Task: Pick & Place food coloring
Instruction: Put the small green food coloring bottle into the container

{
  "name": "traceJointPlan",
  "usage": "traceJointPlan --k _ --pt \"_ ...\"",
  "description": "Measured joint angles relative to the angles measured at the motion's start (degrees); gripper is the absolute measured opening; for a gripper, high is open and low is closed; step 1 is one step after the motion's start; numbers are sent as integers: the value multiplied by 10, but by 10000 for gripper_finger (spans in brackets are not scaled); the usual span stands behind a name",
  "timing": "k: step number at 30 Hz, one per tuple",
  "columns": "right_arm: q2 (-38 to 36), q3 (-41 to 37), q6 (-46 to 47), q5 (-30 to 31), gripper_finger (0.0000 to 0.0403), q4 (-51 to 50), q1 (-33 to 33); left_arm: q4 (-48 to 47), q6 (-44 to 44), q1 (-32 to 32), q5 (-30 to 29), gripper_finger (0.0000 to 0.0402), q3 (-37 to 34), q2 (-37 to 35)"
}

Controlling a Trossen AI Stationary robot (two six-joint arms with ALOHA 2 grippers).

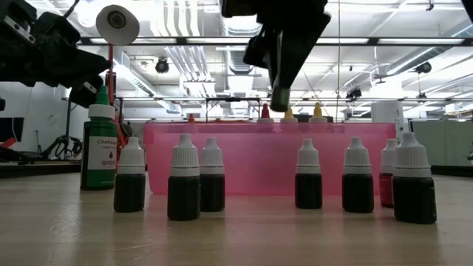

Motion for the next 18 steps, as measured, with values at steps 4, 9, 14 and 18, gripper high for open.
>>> traceJointPlan --k 4,9,14,18 --pt "10 -4 -40 18 66 -1 -13 0 0 0 0 0 0 0" --pt "20 -4 -104 63 66 -1 -17 0 0 0 0 0 0 0" --pt "29 -4 -186 77 66 1 -17 0 0 0 0 0 0 0" --pt "32 -4 -225 77 66 11 -15 0 0 0 0 0 0 0"
